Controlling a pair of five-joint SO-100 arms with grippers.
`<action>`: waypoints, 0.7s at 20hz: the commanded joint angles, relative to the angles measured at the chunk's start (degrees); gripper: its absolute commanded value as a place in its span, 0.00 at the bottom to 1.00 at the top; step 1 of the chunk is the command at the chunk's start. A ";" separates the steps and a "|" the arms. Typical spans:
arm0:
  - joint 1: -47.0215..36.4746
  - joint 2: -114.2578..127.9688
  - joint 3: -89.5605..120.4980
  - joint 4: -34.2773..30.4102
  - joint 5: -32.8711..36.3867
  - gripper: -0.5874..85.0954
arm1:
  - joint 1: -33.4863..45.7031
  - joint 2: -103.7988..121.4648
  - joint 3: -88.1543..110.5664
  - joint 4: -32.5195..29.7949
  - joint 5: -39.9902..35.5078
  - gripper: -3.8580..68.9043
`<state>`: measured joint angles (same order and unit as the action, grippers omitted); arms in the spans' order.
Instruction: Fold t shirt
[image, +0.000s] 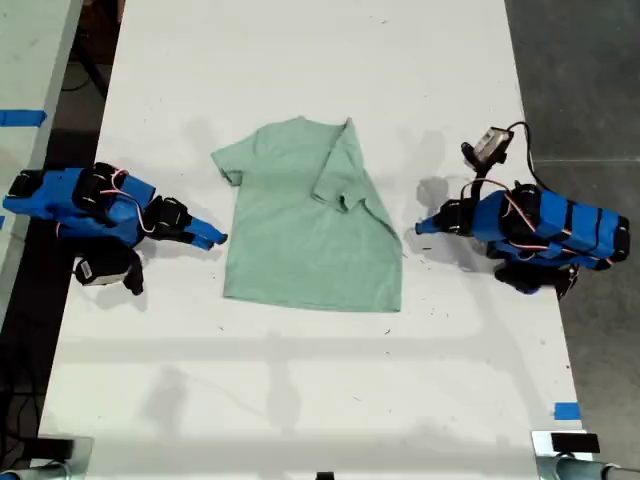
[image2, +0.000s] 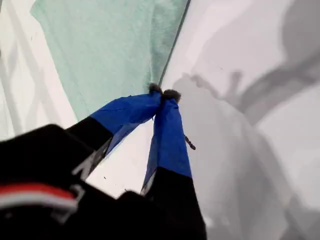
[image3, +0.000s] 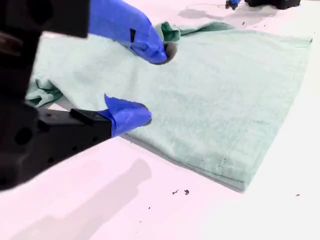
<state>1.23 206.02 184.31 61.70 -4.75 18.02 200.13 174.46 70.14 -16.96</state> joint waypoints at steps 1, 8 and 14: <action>0.18 0.26 0.35 -1.23 0.70 0.20 | 0.00 0.97 2.55 0.18 0.62 0.06; 0.18 0.26 0.35 -1.23 0.70 0.20 | 0.00 0.97 2.55 0.35 1.05 0.06; 0.18 0.26 0.35 -1.23 0.70 0.20 | -0.09 0.97 2.55 0.35 1.14 0.06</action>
<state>1.32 206.02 184.31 61.70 -4.75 18.02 200.13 174.46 70.14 -16.35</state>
